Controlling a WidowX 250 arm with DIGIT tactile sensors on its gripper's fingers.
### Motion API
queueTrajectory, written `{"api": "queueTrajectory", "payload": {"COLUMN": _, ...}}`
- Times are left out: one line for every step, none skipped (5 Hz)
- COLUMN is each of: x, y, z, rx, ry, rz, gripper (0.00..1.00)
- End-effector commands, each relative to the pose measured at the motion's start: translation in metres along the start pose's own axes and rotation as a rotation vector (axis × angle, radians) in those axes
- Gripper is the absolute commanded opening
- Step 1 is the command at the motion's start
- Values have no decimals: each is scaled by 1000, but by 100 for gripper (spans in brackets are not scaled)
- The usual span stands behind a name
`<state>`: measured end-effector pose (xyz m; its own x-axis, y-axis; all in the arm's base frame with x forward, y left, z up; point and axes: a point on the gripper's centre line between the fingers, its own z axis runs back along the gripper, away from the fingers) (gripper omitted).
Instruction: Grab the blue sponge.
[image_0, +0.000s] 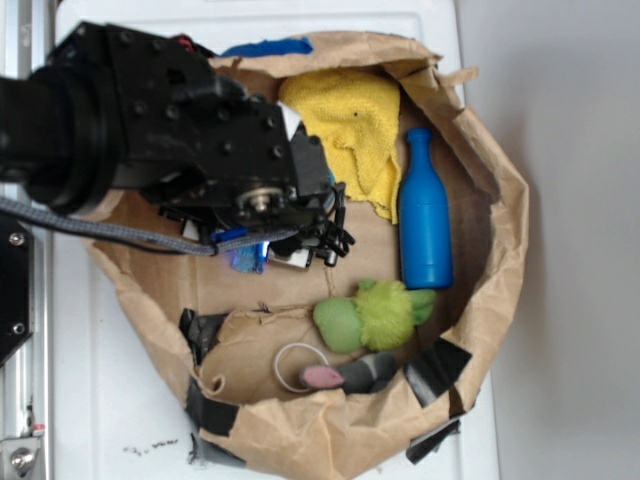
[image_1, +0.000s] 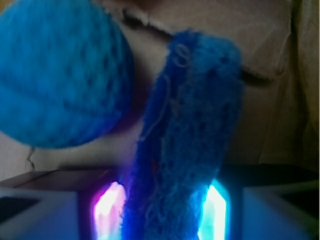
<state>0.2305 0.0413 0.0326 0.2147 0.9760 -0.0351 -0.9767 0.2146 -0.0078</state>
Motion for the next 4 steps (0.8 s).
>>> {"api": "queueTrajectory", "payload": {"x": 13, "y": -7, "z": 30, "rx": -114, "ry": -41, "rz": -65, "gripper": 0}}
{"api": "queueTrajectory", "payload": {"x": 13, "y": -12, "z": 42, "rx": -115, "ry": -24, "rz": -190, "gripper": 0}}
{"api": "queueTrajectory", "payload": {"x": 10, "y": -30, "z": 86, "rx": -106, "ry": -35, "rz": -440, "gripper": 0}}
{"api": "queueTrajectory", "payload": {"x": 13, "y": -40, "z": 113, "rx": -36, "ry": 105, "rz": -393, "gripper": 0}}
